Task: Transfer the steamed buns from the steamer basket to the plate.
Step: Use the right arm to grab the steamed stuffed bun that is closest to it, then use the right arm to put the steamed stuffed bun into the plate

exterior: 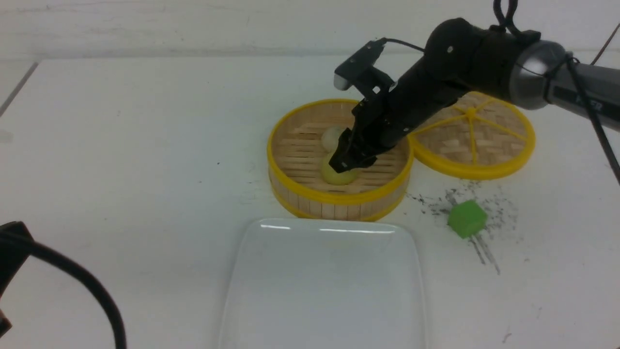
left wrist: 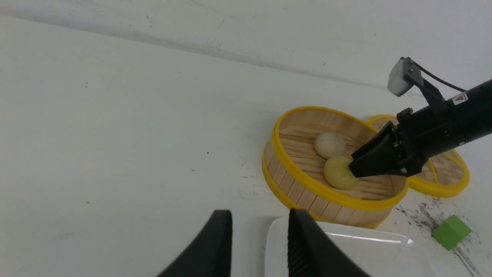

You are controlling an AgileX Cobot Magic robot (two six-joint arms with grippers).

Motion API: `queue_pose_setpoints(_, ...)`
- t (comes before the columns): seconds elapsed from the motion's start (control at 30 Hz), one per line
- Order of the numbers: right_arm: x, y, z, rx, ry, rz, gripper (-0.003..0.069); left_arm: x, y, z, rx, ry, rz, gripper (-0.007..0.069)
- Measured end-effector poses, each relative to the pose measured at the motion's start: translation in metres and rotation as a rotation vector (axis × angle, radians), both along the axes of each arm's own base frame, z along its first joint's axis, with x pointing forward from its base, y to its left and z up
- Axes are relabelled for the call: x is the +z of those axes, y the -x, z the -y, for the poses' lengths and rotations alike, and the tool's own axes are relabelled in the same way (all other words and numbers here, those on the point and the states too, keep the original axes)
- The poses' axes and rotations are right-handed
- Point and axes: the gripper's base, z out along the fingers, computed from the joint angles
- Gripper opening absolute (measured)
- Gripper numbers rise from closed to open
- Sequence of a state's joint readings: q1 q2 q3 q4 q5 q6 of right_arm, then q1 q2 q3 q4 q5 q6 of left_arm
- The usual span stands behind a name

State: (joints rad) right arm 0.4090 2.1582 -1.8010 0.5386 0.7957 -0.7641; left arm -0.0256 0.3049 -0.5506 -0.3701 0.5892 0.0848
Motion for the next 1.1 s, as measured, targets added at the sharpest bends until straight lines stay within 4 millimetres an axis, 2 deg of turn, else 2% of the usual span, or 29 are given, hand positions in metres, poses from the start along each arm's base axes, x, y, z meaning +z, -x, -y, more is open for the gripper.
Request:
queue_pose_setpoints(0.27,-0.003,-0.005,0.000,-0.019,0.005,0.036,0.0299,0.000,0.000,0.000,0.001,0.001,0.004,0.0240)
queue_pose_setpoints(0.53,-0.017,-0.007,0.000,-0.015,0.029,0.019,0.0288,0.001,0.000,0.000,0.006,0.002,0.015,0.0240)
queue_pose_setpoints(0.6,-0.019,-0.008,0.000,-0.015,0.031,0.014,0.0228,0.001,0.000,0.000,0.006,0.002,0.015,0.0240)
queue_pose_setpoints(0.63,-0.019,-0.008,0.000,-0.015,0.032,0.015,0.0221,0.001,0.000,0.000,0.006,0.002,0.015,0.0240)
queue_pose_setpoints(0.67,-0.020,-0.008,0.000,-0.011,0.037,0.016,0.0142,0.001,0.000,0.000,0.006,0.002,0.015,0.0240)
queue_pose_setpoints(0.7,-0.020,-0.008,0.000,-0.008,0.038,0.018,0.0107,0.001,0.000,0.000,0.006,0.002,0.015,0.0240)
queue_pose_setpoints(0.73,-0.020,-0.008,0.000,0.000,0.043,0.021,0.0036,0.001,0.000,0.000,0.006,0.002,0.015,0.0240)
queue_pose_setpoints(0.83,-0.020,-0.007,0.000,0.009,0.046,0.015,0.0018,0.001,0.000,0.000,0.006,0.002,0.015,0.0240)
queue_pose_setpoints(0.97,-0.011,-0.004,0.001,0.021,0.048,0.016,0.0018,0.001,0.000,0.000,0.006,0.002,0.016,0.0240)
queue_pose_setpoints(1.07,0.010,0.001,0.004,0.029,0.045,0.053,0.0018,0.001,0.000,0.000,0.006,0.002,0.016,0.0240)
queue_pose_setpoints(1.1,0.023,0.004,0.006,0.030,0.039,0.079,0.0018,0.001,0.000,0.000,0.006,0.002,0.016,0.0240)
